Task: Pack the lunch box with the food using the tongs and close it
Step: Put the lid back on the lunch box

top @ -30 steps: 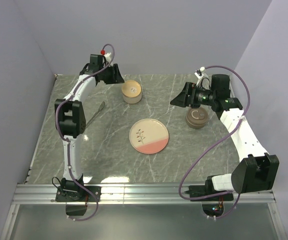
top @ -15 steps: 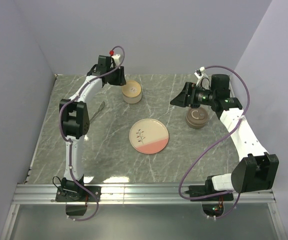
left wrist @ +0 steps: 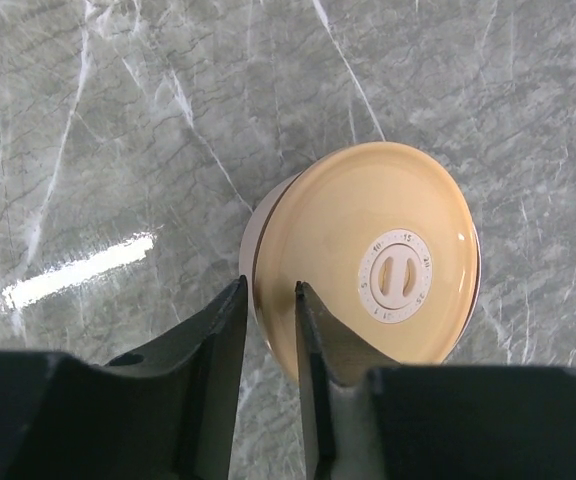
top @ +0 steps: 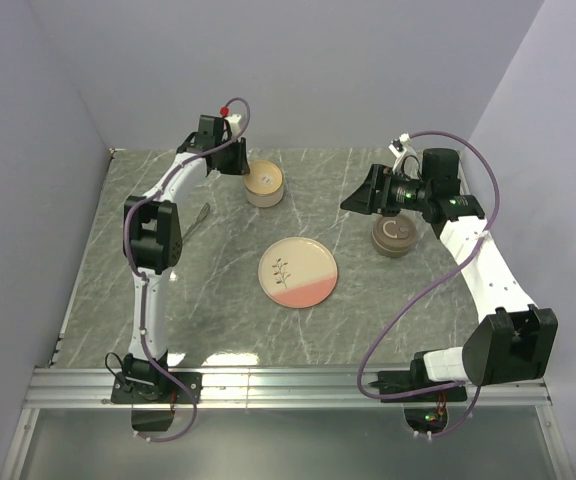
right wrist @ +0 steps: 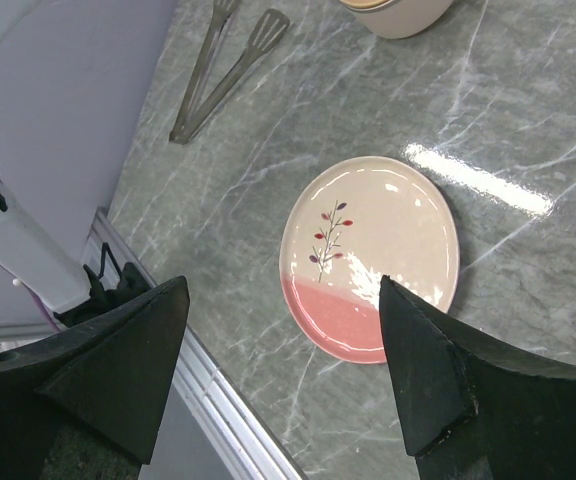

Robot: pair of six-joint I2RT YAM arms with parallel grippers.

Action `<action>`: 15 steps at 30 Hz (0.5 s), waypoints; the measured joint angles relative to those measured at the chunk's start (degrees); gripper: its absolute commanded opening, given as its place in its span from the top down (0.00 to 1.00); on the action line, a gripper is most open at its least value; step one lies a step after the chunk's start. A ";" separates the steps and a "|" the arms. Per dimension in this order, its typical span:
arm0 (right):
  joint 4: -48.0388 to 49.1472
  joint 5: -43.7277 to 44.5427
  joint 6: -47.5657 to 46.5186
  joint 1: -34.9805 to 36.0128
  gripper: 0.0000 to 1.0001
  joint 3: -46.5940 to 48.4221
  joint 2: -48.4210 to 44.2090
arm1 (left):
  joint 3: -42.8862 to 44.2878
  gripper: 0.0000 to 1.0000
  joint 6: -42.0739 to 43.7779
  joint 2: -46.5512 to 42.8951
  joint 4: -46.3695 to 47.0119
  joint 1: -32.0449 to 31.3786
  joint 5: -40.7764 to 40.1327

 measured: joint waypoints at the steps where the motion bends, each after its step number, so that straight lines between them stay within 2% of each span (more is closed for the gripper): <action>1: 0.00 0.00 0.00 0.00 0.17 0.00 0.00 | 0.17 0.70 -0.15 0.11 -0.20 0.04 0.07; 8: 0.00 -0.02 -0.04 0.00 0.18 0.00 0.00 | 1.11 0.85 -2.36 0.70 -0.46 1.20 2.14; 11: 0.00 -0.04 -0.02 0.00 0.18 0.00 0.00 | 1.36 0.96 -4.09 0.83 -0.63 2.08 3.69; 15: 0.00 -0.04 0.00 0.00 0.18 0.00 0.00 | 1.36 1.00 -6.14 0.83 -0.66 3.21 5.60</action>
